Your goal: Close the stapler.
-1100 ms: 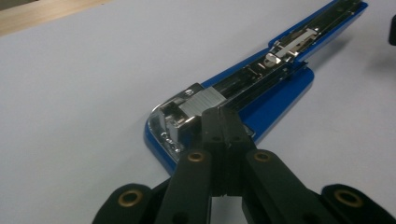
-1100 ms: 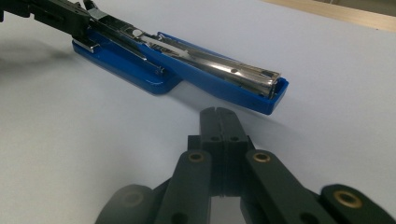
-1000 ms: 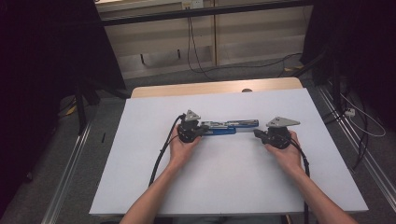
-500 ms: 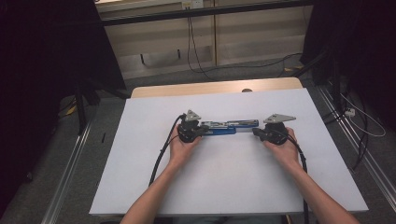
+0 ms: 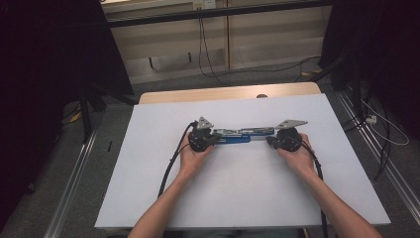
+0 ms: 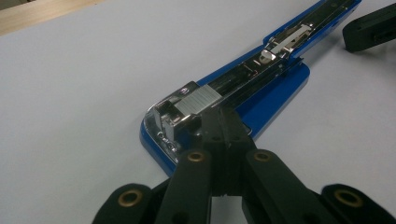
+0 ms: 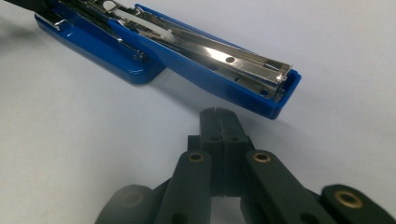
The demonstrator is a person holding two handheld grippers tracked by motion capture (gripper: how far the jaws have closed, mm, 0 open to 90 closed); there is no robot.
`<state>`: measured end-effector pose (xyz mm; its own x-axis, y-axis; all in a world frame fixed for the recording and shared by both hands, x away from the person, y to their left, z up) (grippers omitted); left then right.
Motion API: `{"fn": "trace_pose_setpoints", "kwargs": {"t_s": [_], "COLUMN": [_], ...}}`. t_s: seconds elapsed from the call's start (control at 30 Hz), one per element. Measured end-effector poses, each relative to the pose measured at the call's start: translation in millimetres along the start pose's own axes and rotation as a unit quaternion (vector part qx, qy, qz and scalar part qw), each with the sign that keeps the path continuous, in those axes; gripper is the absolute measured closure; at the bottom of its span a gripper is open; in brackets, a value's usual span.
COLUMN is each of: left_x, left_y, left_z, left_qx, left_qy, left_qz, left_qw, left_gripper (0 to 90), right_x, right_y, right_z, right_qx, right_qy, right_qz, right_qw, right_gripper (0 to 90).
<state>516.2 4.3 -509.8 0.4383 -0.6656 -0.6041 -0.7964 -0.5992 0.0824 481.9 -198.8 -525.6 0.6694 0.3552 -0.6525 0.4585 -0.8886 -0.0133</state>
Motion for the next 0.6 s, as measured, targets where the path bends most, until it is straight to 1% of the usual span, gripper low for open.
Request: {"fn": "trace_pose_setpoints", "kwargs": {"t_s": [0.03, 0.1, 0.13, 0.17, 0.23, 0.3, 0.33, 0.4, 0.47, 0.57, 0.6], "left_x": [0.0, -0.1, 0.3, 0.5, -0.1, 0.5, 0.4, 0.3, 0.6, 0.6, 0.7], "left_y": [0.0, 0.5, 0.5, 0.4, -0.4, 0.2, -0.7, -1.1, -0.4, -1.2, -0.5], "left_z": [0.0, 0.6, 0.1, 0.0, 0.2, -0.2, -0.3, -0.3, -0.3, -0.5, -0.3], "left_qx": [0.000, -0.002, -0.006, -0.005, 0.007, -0.002, 0.001, 0.002, 0.000, 0.002, 0.000], "left_qy": [0.000, -0.002, 0.003, 0.005, -0.001, 0.001, 0.002, 0.003, 0.003, 0.004, 0.004], "left_qz": [0.000, 0.008, 0.007, 0.004, -0.002, -0.004, -0.006, -0.005, -0.003, -0.006, -0.004], "left_qw": [1.0000, 1.0000, 1.0000, 1.0000, 1.0000, 1.0000, 1.0000, 1.0000, 1.0000, 1.0000, 1.0000], "left_gripper": [90.0, 90.0, 90.0, 90.0, 90.0, 90.0, 90.0, 90.0, 90.0, 90.0, 90.0], "right_x": [0.2, 0.4, 0.8, 1.2, 2.1, 3.6, 4.3, 5.8, 6.4, 6.9, 6.9], "right_y": [0.6, 1.7, 2.2, 2.0, 2.4, 3.5, 3.9, 4.1, 4.2, 4.4, 4.4], "right_z": [0.0, -0.1, 0.0, 0.2, -0.6, -1.9, -2.2, -3.5, -3.9, -4.1, -4.2], "right_qx": [0.003, 0.007, 0.008, 0.009, 0.007, 0.007, 0.011, 0.010, 0.009, 0.014, 0.014], "right_qy": [0.000, 0.000, -0.002, -0.004, -0.004, -0.005, -0.007, -0.006, -0.007, -0.006, -0.005], "right_qz": [0.001, 0.000, 0.001, 0.002, 0.003, 0.005, 0.005, 0.004, 0.005, 0.003, 0.002], "right_qw": [1.0000, 1.0000, 1.0000, 0.9999, 1.0000, 1.0000, 0.9999, 0.9999, 0.9999, 0.9999, 0.9999], "right_gripper": [90.0, 90.0, 90.0, 90.0, 90.0, 90.0, 90.0, 90.0, 90.0, 90.0, 90.0]}}
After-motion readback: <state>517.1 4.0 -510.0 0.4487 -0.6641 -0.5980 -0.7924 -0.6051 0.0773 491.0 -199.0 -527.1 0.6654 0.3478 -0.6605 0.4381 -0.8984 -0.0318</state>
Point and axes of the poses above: each handheld gripper's, and its own axes: x roughly forward along the jaws, z roughly out of its underside, y roughly to its right, the point moved 10 cm from there along x, roughly forward along the jaws, and after that the axes turned 3 degrees about z, right-handed, at the moved point
